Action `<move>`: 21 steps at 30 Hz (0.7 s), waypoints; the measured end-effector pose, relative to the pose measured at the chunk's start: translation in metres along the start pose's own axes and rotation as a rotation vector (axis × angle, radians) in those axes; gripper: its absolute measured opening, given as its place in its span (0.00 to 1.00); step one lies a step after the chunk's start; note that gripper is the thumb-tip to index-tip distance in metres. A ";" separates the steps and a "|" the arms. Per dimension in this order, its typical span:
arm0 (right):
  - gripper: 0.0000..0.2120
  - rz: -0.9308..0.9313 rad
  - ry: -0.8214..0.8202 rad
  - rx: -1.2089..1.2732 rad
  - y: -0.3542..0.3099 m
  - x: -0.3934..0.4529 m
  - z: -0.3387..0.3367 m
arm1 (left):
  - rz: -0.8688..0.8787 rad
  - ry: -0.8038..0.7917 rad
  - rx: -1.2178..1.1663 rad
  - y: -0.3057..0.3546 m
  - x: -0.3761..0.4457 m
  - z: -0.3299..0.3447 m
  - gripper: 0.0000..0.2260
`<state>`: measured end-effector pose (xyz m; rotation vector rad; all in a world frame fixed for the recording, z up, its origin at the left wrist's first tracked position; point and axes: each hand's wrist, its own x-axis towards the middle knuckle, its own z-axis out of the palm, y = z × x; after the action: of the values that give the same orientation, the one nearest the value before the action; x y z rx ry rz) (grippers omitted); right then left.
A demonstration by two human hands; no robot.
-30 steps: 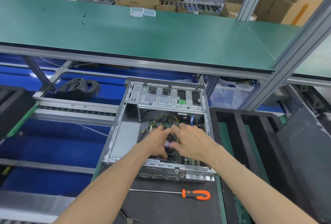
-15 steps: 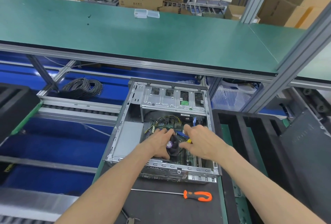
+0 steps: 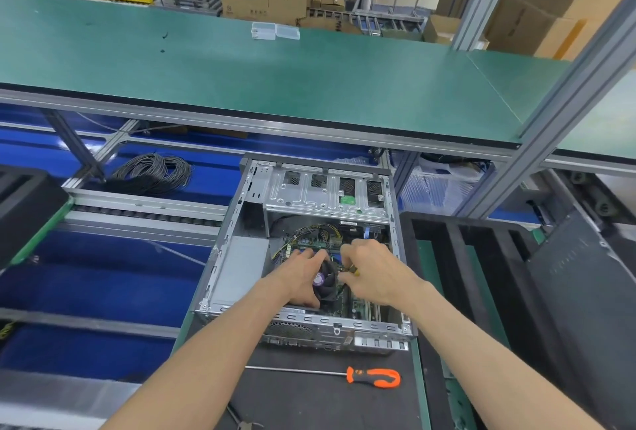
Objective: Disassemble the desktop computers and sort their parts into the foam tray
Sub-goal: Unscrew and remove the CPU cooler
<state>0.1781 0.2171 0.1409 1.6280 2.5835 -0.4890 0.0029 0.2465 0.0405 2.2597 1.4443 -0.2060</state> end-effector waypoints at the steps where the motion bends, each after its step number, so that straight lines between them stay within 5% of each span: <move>1: 0.11 0.077 0.019 0.000 -0.001 0.000 0.003 | 0.000 0.000 0.002 0.000 0.000 0.000 0.42; 4: 0.12 0.177 -0.045 -0.089 -0.011 0.004 0.008 | -0.002 0.005 -0.006 -0.002 0.002 0.001 0.42; 12: 0.08 -0.257 -0.201 -0.261 -0.025 0.004 -0.010 | 0.013 0.039 -0.059 -0.001 0.002 -0.001 0.41; 21: 0.11 0.011 -0.040 -0.183 -0.022 0.012 0.003 | 0.020 0.065 -0.034 0.000 0.000 -0.005 0.37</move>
<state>0.1534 0.2182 0.1410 1.5560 2.5053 -0.2721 0.0025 0.2488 0.0445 2.2721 1.4460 -0.1021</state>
